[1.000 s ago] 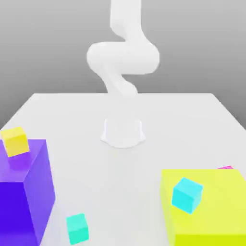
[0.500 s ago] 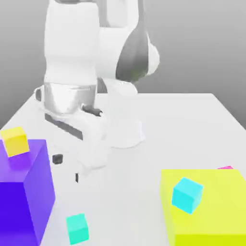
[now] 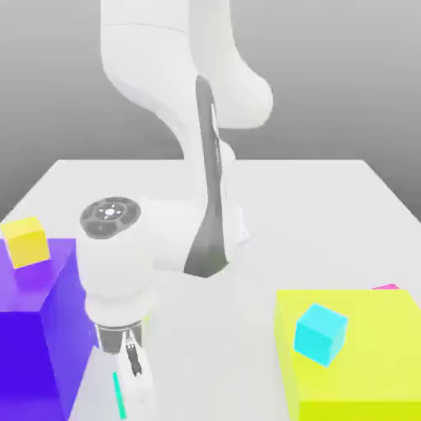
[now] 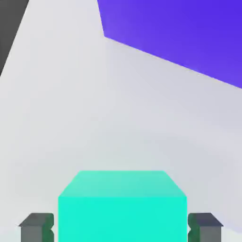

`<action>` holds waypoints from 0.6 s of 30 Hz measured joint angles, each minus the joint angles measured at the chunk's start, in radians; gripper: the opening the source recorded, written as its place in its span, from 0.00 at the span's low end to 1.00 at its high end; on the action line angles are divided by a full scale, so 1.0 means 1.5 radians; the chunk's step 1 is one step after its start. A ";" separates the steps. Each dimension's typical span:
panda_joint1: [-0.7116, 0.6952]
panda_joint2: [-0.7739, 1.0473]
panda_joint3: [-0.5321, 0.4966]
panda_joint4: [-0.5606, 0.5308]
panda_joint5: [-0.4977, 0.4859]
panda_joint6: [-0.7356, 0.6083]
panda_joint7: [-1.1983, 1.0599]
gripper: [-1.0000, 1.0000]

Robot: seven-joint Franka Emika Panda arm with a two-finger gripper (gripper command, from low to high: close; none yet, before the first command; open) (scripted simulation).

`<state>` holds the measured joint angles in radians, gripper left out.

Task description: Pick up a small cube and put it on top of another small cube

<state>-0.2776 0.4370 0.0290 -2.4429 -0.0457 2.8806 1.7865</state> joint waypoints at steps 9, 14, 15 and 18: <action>-0.003 -0.111 0.011 -0.022 0.002 -0.085 -0.025 0.00; 0.033 -0.102 0.044 0.003 -0.047 -0.086 -0.078 0.00; 0.045 -0.102 0.054 0.012 -0.052 -0.092 -0.080 0.00; 0.080 -0.099 0.086 0.037 -0.064 -0.112 -0.087 0.00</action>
<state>-0.1582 0.2878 0.1578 -2.3867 -0.1411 2.7131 1.6564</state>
